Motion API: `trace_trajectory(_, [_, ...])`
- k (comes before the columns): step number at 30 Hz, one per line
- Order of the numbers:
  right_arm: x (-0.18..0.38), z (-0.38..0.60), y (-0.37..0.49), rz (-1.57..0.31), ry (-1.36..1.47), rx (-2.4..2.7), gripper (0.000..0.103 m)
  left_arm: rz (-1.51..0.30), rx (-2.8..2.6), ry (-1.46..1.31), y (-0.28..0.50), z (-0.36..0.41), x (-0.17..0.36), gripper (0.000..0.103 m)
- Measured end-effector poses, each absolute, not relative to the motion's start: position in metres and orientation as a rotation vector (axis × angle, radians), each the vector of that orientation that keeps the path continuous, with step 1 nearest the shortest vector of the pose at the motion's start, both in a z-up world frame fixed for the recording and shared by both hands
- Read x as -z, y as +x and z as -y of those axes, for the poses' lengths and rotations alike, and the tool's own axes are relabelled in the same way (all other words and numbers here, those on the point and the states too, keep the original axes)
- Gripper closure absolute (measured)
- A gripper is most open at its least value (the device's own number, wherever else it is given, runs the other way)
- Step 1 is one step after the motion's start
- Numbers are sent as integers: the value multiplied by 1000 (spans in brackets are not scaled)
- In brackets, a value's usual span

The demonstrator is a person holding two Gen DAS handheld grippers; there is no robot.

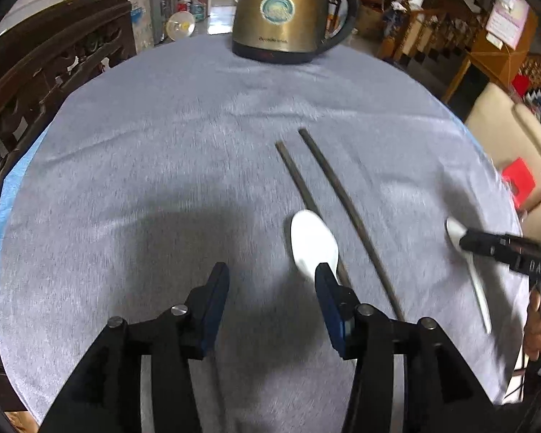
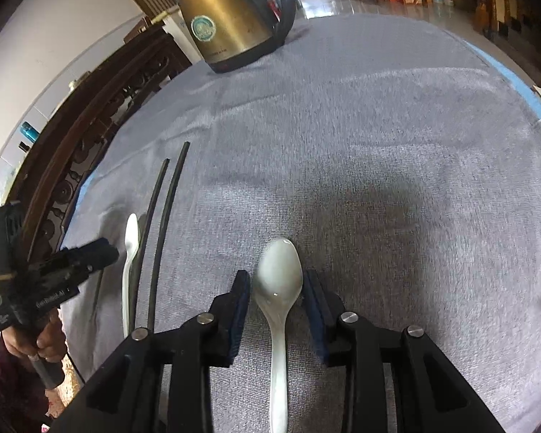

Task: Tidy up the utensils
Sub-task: 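Grasp another white spoon with the left tool while the right tool holds its spoon, then lift the held spoons off the cloth with both tools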

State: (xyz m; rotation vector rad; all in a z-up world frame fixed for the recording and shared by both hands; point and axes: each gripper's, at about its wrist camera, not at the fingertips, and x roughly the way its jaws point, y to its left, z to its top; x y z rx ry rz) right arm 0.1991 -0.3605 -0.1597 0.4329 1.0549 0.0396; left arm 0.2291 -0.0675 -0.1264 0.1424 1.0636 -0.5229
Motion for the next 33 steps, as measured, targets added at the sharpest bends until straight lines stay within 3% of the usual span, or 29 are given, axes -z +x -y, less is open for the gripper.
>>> trace_trajectory(2, [157, 356, 204, -1072, 383, -26, 38, -1071, 516, 128, 235, 72, 127, 52])
trace_trajectory(4, [157, 349, 208, -1085, 330, -25, 37, -1076, 509, 132, 239, 81, 129, 51])
trace_trajectory(6, [157, 339, 210, -1094, 249, -10, 38, -1082, 500, 157, 241, 89, 133, 51])
trace_trajectory(13, [158, 328, 207, -1093, 99, 79, 67, -1059, 510, 167, 237, 102, 138, 51])
trace_trajectory(15, [158, 332, 205, -1086, 126, 72, 67, -1043, 524, 168, 236, 103, 138, 61])
trace_trajectory(17, [158, 333, 203, -1074, 132, 69, 68, -1032, 559, 157, 232, 105, 137, 91])
trace_trajectory(18, [158, 332, 202, -1068, 135, 68, 68, -1022, 553, 176, 230, 107, 136, 94])
trace_trajectory(33, [158, 350, 160, -960, 357, 50, 68, -948, 516, 8, 203, 47, 110, 97])
